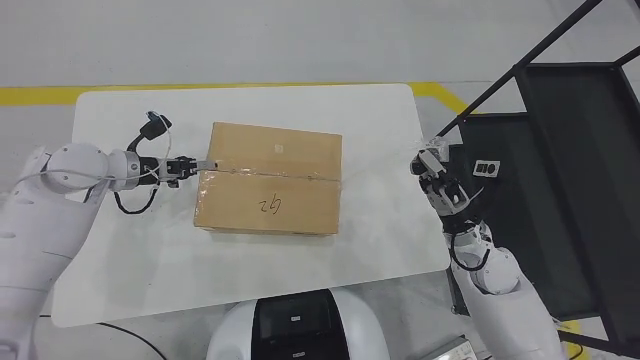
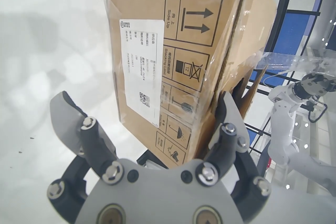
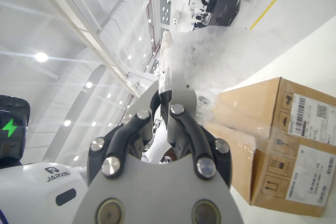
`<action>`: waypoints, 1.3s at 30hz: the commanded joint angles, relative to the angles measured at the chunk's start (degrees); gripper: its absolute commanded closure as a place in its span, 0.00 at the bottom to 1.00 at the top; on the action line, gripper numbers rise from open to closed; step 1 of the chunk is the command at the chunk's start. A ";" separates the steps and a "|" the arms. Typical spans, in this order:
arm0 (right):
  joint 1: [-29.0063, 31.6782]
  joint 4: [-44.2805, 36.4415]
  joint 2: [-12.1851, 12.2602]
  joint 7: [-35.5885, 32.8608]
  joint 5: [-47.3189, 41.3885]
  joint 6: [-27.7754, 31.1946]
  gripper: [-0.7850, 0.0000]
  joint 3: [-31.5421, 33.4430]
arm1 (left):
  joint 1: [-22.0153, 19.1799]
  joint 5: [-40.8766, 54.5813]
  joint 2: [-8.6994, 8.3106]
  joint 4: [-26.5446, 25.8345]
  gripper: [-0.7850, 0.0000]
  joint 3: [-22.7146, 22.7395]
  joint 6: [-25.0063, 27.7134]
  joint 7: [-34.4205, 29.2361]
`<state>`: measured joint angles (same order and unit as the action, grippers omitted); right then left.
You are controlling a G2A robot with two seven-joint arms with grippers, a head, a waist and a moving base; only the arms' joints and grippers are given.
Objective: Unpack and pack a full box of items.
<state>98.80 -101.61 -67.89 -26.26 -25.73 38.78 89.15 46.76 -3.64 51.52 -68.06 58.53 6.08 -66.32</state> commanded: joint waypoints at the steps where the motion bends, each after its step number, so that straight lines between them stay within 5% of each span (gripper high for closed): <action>1: -2.04 1.07 -0.07 -0.88 -0.08 -0.50 1.00 -1.03 | 0.23 0.15 -0.02 -0.28 0.00 0.15 0.06 0.08; 11: -7.50 5.08 -0.51 -2.89 -0.25 -1.40 1.00 -4.87 | 1.66 12.13 -0.72 0.44 0.00 5.85 1.52 -3.00; 18: -8.35 5.57 -0.62 -3.54 -0.20 -2.03 1.00 -5.68 | 2.11 7.83 -1.27 -0.74 0.00 5.03 4.05 -8.32; 39: -14.31 7.48 -1.27 -6.88 -0.78 -3.24 1.00 -10.38 | 0.54 1.38 -0.12 1.31 0.00 1.11 0.16 -1.60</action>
<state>85.09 -94.40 -69.10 -32.79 -26.42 35.72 79.25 47.38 -2.23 51.35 -66.89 59.77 6.33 -67.96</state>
